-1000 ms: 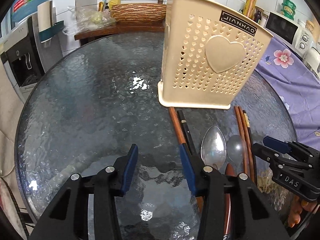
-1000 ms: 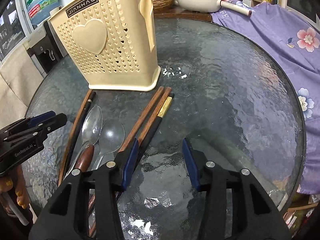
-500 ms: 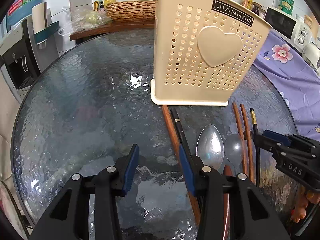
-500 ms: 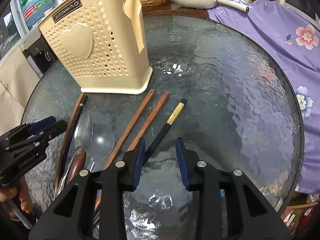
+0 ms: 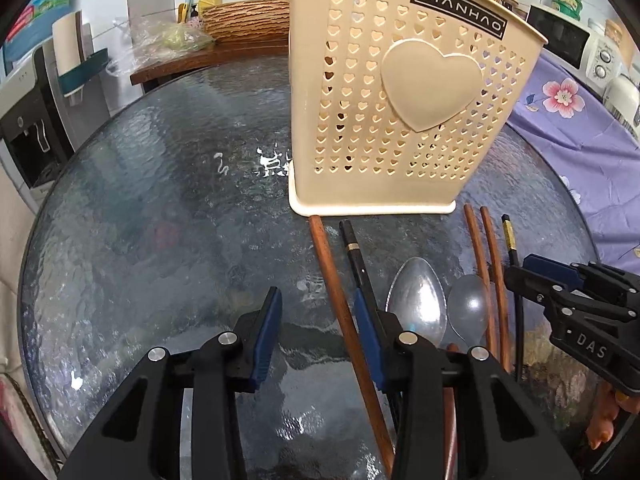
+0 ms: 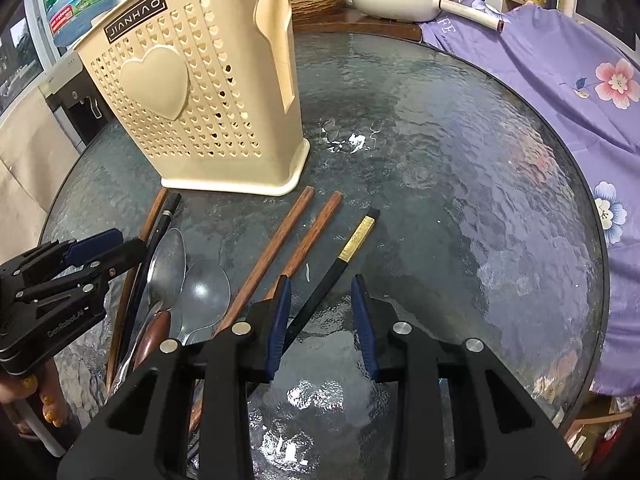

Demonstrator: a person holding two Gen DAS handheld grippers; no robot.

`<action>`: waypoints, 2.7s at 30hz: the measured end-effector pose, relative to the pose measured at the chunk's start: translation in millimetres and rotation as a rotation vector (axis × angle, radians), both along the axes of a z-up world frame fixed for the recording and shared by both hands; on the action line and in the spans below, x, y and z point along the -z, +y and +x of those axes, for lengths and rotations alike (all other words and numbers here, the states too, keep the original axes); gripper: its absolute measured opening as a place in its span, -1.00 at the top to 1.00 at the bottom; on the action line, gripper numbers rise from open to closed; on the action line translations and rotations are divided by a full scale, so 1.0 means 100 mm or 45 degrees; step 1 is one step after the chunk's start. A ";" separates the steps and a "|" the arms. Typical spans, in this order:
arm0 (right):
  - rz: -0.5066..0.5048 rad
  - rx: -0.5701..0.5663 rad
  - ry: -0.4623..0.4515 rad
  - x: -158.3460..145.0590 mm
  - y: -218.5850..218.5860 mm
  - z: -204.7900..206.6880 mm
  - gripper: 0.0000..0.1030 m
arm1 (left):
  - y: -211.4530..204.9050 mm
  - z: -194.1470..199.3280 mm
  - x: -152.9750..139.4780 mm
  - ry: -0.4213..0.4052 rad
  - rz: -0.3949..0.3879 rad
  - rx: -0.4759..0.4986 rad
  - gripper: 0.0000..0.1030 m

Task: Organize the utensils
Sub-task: 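Move both open tools back down to the remaining utensils on the table, then close the right tool on the black gold-tipped chopstick while the left tool grasps a wooden chopstick, then lift the black chopstick with the right tool over the holder while the left tool lifts its wooden chopstick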

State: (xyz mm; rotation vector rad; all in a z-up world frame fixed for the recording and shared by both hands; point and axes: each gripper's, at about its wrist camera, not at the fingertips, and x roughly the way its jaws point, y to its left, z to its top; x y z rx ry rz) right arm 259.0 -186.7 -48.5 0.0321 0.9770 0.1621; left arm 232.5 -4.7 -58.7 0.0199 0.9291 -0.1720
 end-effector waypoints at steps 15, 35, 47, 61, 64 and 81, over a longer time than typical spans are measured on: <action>0.079 0.015 0.061 -0.04 0.11 0.19 0.63 | 0.00 0.27 -0.01 0.037 0.107 0.040 0.49; -0.006 0.106 0.049 -0.02 0.13 0.39 0.84 | -0.07 0.49 -0.02 0.060 0.116 -0.018 0.81; 0.126 0.137 -0.020 0.01 -0.05 0.27 0.85 | 0.09 0.51 -0.04 0.051 0.002 -0.078 0.85; 0.373 -0.037 -0.238 -0.49 -0.17 -0.06 0.85 | 0.35 0.31 -0.49 -0.130 -0.098 -0.117 0.87; 0.385 -0.067 -0.287 -0.62 -0.19 -0.13 0.85 | 0.37 0.24 -0.59 -0.164 -0.105 -0.116 0.87; 0.410 -0.195 -0.439 -1.14 -0.20 -0.49 0.85 | 0.39 -0.27 -1.18 -0.384 -0.165 -0.068 0.87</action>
